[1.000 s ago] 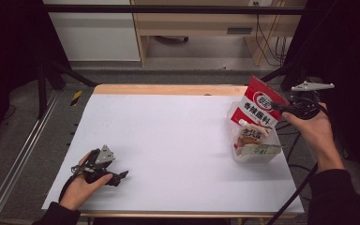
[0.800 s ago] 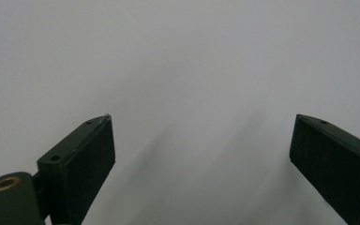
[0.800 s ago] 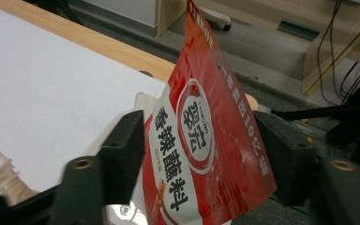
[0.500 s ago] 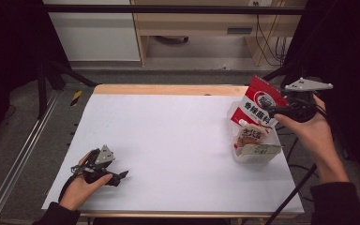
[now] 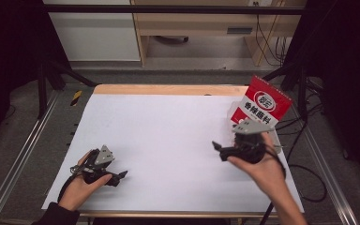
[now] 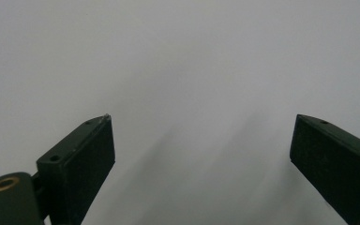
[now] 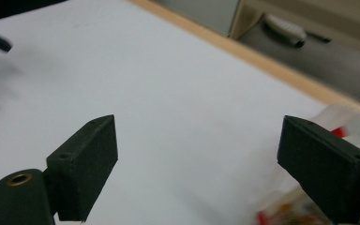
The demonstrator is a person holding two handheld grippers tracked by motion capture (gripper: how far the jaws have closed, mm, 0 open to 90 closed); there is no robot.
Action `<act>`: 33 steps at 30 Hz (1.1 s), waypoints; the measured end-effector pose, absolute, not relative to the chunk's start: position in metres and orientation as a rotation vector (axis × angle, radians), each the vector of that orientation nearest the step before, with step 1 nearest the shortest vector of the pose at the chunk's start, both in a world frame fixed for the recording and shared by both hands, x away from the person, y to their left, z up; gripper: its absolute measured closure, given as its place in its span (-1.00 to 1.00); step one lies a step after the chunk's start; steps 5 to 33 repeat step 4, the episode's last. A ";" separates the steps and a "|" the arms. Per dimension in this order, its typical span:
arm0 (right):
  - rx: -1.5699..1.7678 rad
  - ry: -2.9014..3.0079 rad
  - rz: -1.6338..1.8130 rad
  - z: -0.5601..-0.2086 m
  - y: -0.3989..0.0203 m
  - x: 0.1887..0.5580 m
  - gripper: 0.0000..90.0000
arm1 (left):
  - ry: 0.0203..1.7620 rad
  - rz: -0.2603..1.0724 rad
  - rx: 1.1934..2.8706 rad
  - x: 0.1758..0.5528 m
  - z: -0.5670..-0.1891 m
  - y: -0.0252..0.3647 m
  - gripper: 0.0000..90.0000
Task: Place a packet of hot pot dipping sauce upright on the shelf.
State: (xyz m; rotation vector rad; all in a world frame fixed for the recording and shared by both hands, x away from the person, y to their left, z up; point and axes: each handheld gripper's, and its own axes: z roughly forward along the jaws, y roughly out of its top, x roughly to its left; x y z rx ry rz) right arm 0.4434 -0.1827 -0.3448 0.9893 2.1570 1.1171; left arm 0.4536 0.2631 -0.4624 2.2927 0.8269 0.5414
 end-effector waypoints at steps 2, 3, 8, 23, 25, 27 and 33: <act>0.997 2.182 1.118 -0.362 -0.171 0.438 -0.72 | 0.826 0.545 2.292 0.454 -0.462 0.263 -0.85; 0.998 2.209 1.126 -0.374 -0.164 0.436 -0.72 | 0.826 0.545 2.292 0.454 -0.462 0.263 -0.85; 1.007 2.220 1.128 -0.381 -0.160 0.435 -0.73 | 0.826 0.545 2.293 0.454 -0.462 0.263 -0.85; 1.007 2.220 1.128 -0.381 -0.160 0.435 -0.73 | 0.826 0.545 2.293 0.454 -0.462 0.263 -0.85; 1.007 2.220 1.128 -0.381 -0.160 0.435 -0.73 | 0.826 0.545 2.293 0.454 -0.462 0.263 -0.85; 1.007 2.220 1.128 -0.381 -0.160 0.435 -0.73 | 0.826 0.545 2.293 0.454 -0.462 0.263 -0.85; 1.007 2.220 1.128 -0.381 -0.160 0.435 -0.73 | 0.826 0.545 2.293 0.454 -0.462 0.263 -0.85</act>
